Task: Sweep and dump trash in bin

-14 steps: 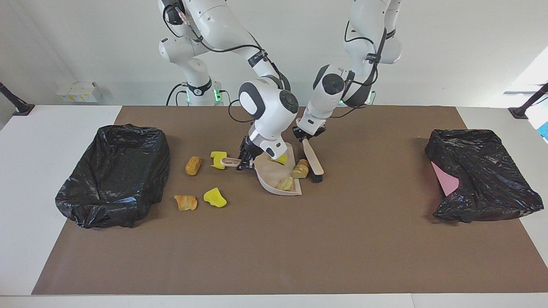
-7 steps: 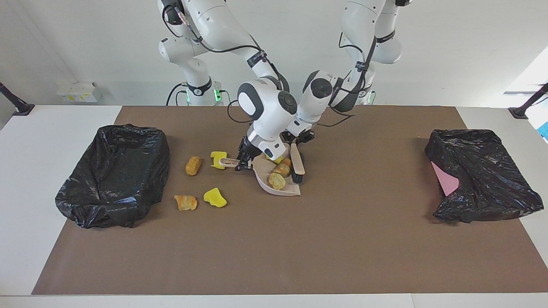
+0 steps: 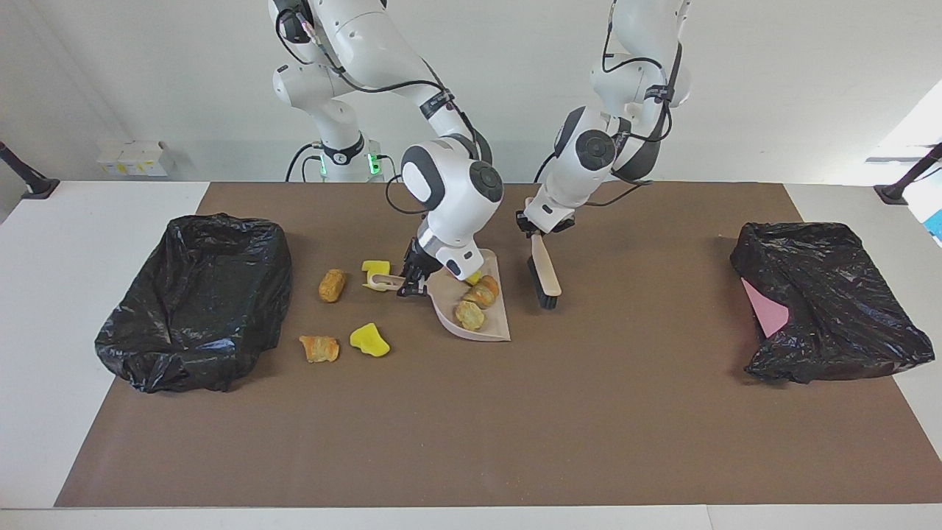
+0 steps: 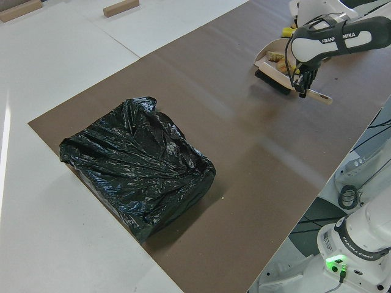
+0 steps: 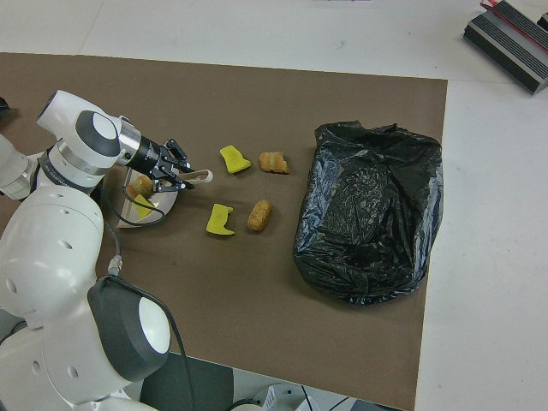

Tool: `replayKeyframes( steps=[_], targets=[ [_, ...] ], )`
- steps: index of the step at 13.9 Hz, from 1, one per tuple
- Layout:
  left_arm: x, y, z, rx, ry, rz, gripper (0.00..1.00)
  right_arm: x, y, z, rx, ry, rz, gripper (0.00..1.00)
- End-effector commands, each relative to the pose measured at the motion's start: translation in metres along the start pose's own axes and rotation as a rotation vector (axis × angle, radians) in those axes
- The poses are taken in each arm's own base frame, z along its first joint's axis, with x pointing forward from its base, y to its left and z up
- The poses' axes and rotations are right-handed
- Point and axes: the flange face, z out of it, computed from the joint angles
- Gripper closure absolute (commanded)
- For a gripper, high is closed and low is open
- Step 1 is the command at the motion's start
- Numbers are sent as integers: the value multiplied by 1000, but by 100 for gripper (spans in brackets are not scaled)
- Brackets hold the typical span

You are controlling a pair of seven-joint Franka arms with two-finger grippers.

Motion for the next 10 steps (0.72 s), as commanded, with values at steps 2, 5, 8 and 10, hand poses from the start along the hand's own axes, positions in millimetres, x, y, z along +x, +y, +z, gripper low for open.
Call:
replayKeyframes(
  steps=[2, 5, 8, 10],
  targets=[
    [-35, 26, 3, 14, -25, -96, 100, -23, 3, -8, 4, 1, 46, 100],
    [-62, 46, 20, 8, -89, -91, 100, -96, 16, -17, 20, 25, 89, 100],
    [-73, 54, 28, 9, -113, -84, 100, -162, 25, -22, 27, 69, 140, 100],
    [-80, 62, 39, 11, -114, -90, 100, -220, 29, -25, 16, 85, 173, 100]
  ],
)
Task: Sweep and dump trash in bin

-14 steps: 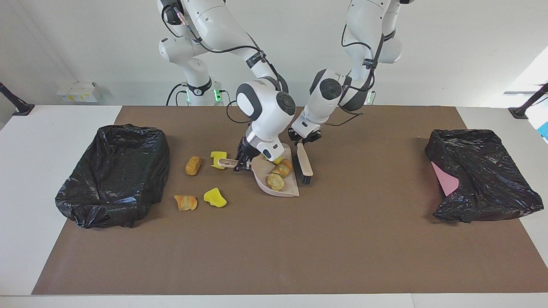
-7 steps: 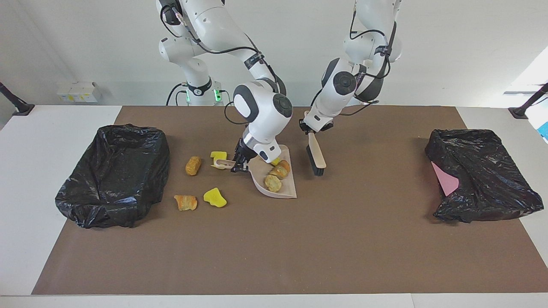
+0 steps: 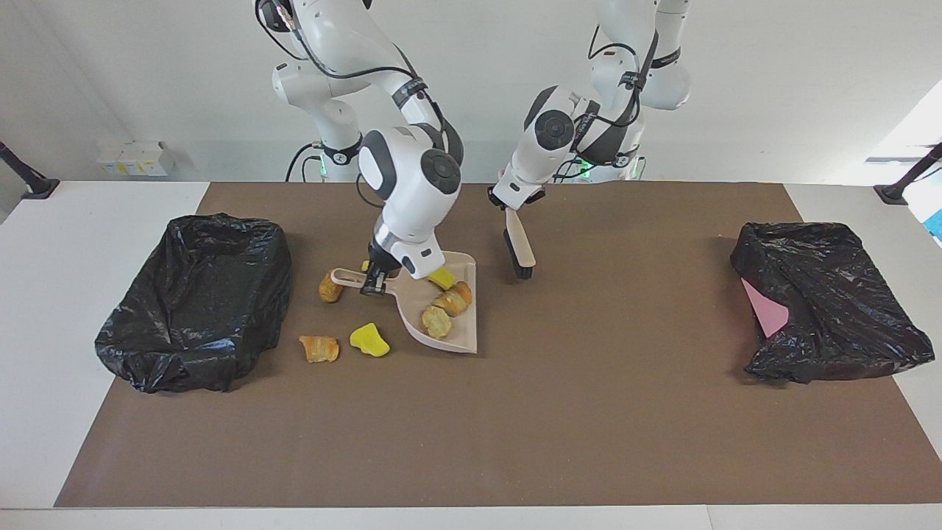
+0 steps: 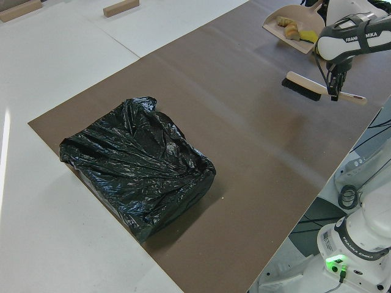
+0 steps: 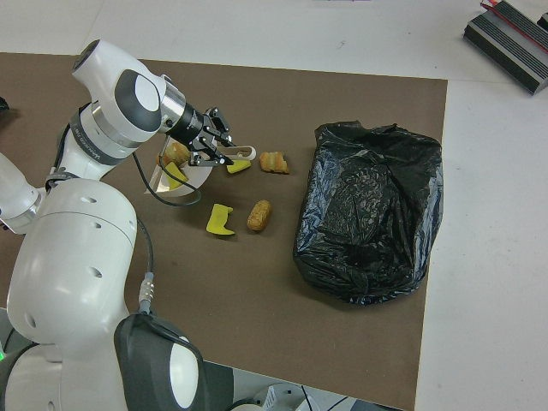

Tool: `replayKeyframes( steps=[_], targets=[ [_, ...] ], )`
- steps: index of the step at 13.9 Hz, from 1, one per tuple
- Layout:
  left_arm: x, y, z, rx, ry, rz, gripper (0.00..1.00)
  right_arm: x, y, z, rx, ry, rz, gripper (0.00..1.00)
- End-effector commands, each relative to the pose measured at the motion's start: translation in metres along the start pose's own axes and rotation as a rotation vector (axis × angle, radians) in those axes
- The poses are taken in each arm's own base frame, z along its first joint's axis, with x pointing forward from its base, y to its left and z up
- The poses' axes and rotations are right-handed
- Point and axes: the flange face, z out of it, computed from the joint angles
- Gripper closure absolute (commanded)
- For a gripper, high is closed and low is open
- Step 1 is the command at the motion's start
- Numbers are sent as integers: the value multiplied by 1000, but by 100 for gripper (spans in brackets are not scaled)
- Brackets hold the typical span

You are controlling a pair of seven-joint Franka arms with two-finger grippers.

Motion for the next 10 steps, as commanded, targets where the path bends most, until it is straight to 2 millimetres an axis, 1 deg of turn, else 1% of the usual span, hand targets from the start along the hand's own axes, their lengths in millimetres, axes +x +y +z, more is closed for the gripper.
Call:
replayKeyframes(
  steps=[1, 2, 3, 4, 5, 6, 7, 8, 10],
  targets=[
    [-11, 4, 9, -6, -3, -21, 100, -71, 5, -14, 4, 52, 21, 100],
    [-14, 7, 15, -3, 1, -11, 100, -98, 6, -18, 2, 72, 35, 100],
    [-10, 11, 32, -6, 16, -14, 100, -127, 7, -21, -5, 78, 36, 100],
    [-11, 19, 46, -2, 23, -6, 100, -154, 8, -22, -11, 81, 27, 100],
    [-9, 17, 45, 1, 18, 4, 51, -184, 7, -18, -5, 82, 30, 100],
    [-10, 18, 39, -6, 26, 3, 1, -210, 7, -12, 3, 95, 34, 100],
    [-11, 17, 32, -5, 28, 6, 0, -235, 7, -3, 11, 108, 27, 100],
    [-7, 12, 20, -3, 31, 1, 0, -260, 8, 8, 16, 110, 13, 100],
    [12, 1, -1, 4, 66, -11, 0, -298, 7, 25, 16, 109, 3, 100]
  ],
)
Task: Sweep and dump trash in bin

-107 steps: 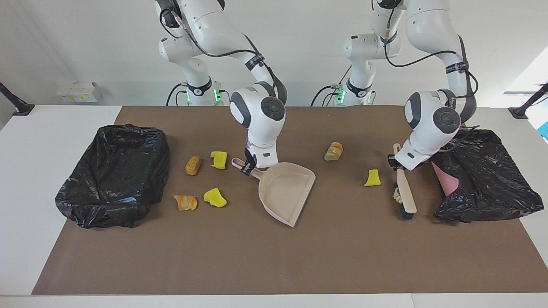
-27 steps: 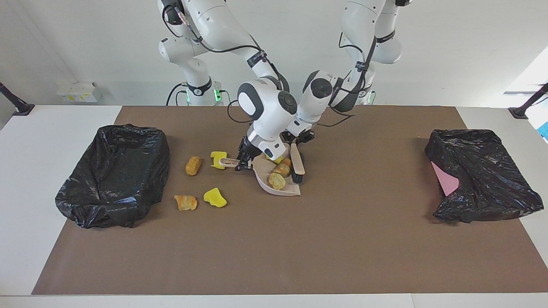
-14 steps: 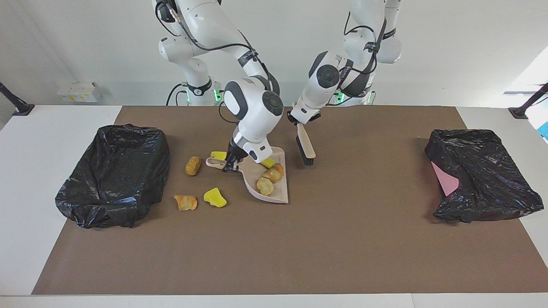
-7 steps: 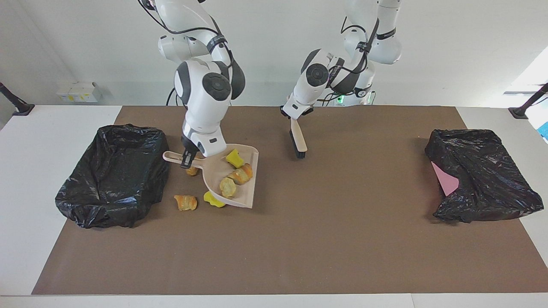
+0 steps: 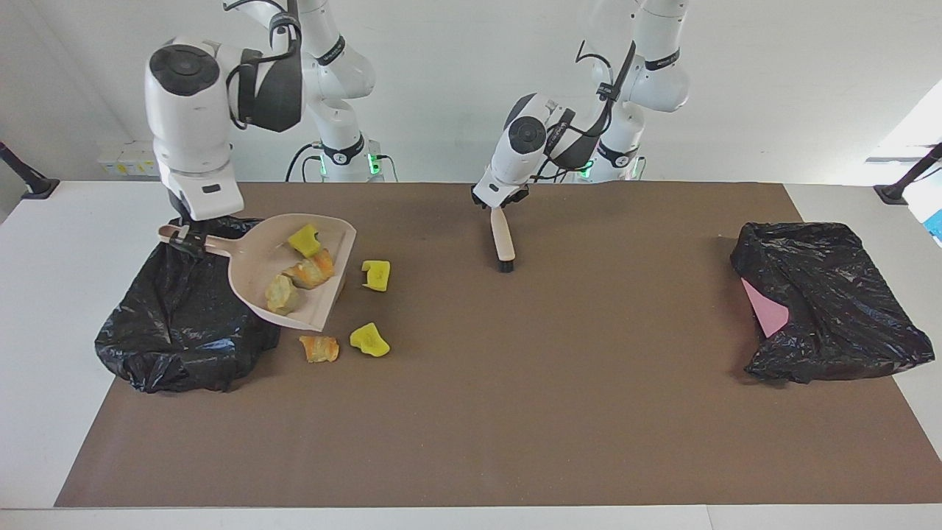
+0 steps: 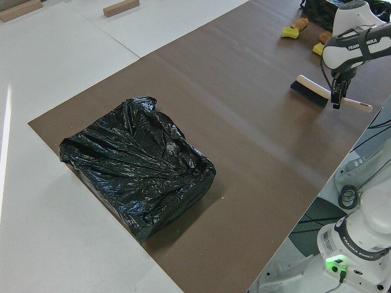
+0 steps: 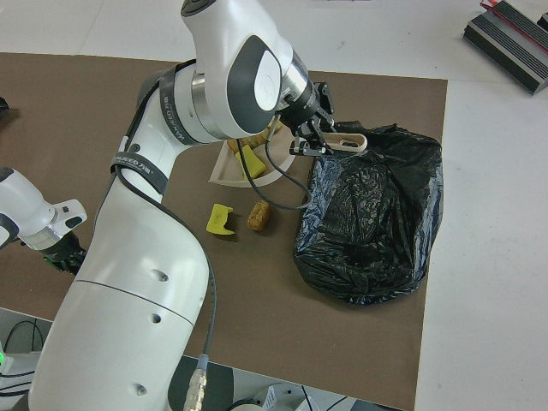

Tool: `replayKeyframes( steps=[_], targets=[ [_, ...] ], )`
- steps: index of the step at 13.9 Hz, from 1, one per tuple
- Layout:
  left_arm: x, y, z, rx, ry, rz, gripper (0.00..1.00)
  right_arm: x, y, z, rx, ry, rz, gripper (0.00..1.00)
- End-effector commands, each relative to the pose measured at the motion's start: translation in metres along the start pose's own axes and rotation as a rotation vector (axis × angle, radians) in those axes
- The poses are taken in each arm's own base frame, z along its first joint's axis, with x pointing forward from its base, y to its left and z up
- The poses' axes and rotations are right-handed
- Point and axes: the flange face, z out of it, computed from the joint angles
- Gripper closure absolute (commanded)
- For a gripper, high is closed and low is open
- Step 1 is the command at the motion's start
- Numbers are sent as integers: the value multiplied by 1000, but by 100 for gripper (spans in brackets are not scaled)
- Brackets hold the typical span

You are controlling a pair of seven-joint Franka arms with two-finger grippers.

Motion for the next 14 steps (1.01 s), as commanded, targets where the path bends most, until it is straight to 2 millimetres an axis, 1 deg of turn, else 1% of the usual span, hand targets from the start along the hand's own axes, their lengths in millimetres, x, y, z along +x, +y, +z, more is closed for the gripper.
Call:
replayKeyframes(
  steps=[1, 2, 3, 5, 6, 7, 8, 10, 11, 12, 13, 14],
  targets=[
    [21, -16, -35, 6, 45, -17, 0, -37, -4, 12, -6, 15, -31, 100],
    [29, -20, -42, 0, 59, -29, 0, -51, -6, 17, -17, 4, -40, 100],
    [38, -26, -54, -2, 83, -37, 0, -67, -10, 27, -32, 2, -52, 100],
    [61, -42, -70, -7, 114, -36, 0, -96, -27, 47, -96, -31, -73, 100],
    [73, -55, -79, -12, 129, -26, 0, -105, -36, 51, -126, -69, -84, 100],
    [87, -74, -89, -22, 135, -28, 0, -109, -41, 55, -139, -118, -107, 100],
    [98, -90, -93, -18, 133, 5, 0, -110, -43, 56, -156, -169, -138, 100],
    [123, -126, -108, -32, 150, 21, 0, -110, -44, 53, -174, -244, -188, 100],
    [133, -142, -116, -25, 169, 36, 0, -109, -45, 56, -179, -285, -221, 100],
    [143, -161, -126, -16, 189, 42, 0, -106, -50, 54, -196, -314, -249, 100],
    [152, -175, -138, -20, 206, 54, 0, -99, -59, 59, -209, -335, -280, 100],
    [161, -189, -149, -29, 219, 61, 0, -91, -68, 58, -247, -361, -313, 100]
  ],
)
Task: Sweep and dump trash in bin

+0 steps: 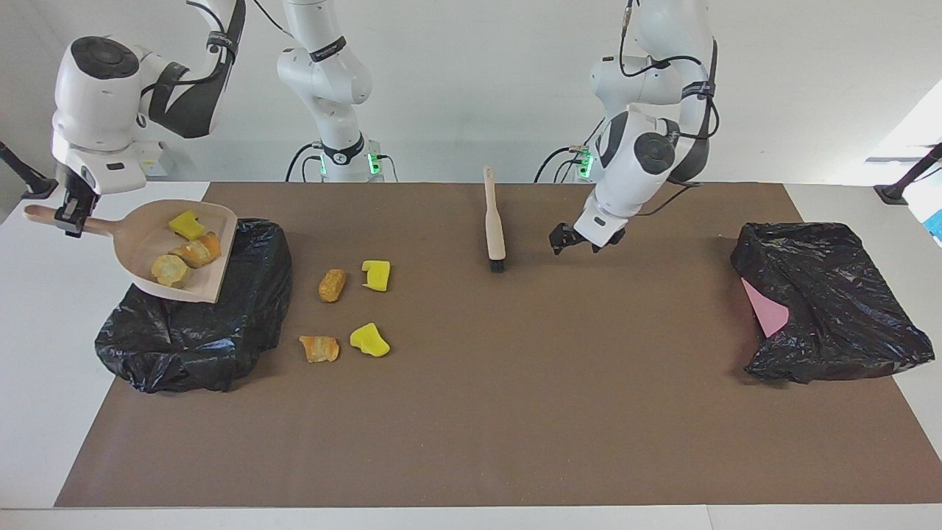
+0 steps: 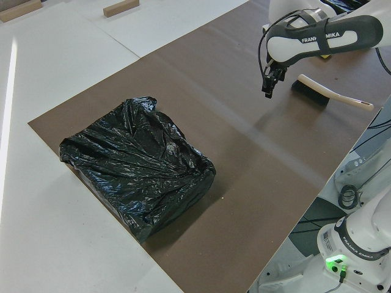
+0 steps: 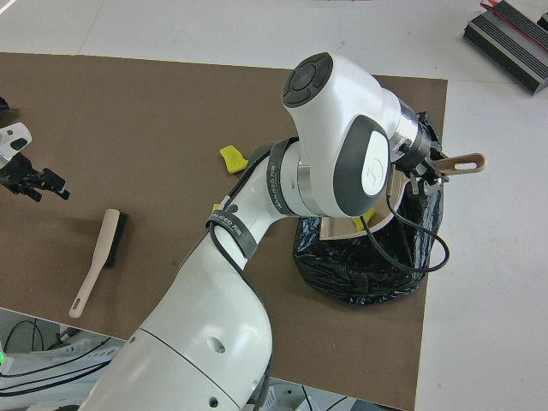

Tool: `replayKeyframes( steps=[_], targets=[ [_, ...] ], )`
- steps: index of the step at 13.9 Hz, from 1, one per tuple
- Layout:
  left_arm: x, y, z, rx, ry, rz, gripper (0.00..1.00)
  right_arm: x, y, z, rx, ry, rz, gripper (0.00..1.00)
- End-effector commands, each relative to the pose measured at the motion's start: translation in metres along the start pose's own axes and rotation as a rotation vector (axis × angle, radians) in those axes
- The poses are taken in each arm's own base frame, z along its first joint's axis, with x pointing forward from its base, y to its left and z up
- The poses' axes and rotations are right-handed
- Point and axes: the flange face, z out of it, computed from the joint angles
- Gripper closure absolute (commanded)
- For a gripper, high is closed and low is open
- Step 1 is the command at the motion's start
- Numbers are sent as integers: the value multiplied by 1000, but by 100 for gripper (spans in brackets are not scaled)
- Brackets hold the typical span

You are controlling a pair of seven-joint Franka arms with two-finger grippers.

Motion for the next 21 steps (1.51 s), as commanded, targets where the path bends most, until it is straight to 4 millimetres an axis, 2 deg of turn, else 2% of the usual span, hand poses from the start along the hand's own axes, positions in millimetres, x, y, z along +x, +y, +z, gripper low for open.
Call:
replayKeyframes(
  steps=[1, 4, 7, 9, 11, 14, 16, 19, 21],
  targets=[
    [26, -33, -34, -5, 34, 31, 0, 24, -27, -12, -81, -73, -105, 100],
    [46, -77, -74, -19, 66, 79, 0, 31, -30, -11, -104, -136, -148, 100],
    [56, -103, -109, 48, 86, 136, 0, 41, -33, -5, -118, -215, -142, 100],
    [61, -103, -131, 69, 109, 142, 0, 41, -34, -4, -114, -251, -116, 100],
    [63, -111, -163, 70, 122, 127, 0, 39, -36, -3, -97, -284, -111, 100],
    [67, -118, -201, 62, 135, 112, 0, 47, -33, -15, -58, -338, -100, 100],
    [63, -112, -230, 64, 134, 121, 0, 45, -37, -16, -20, -357, -41, 100],
    [55, -119, -256, 71, 138, 107, 0, 58, -30, -29, -14, -391, -67, 100],
    [49, -123, -271, 106, 142, 105, 0, 54, -28, -33, -26, -437, -97, 100]
  ],
)
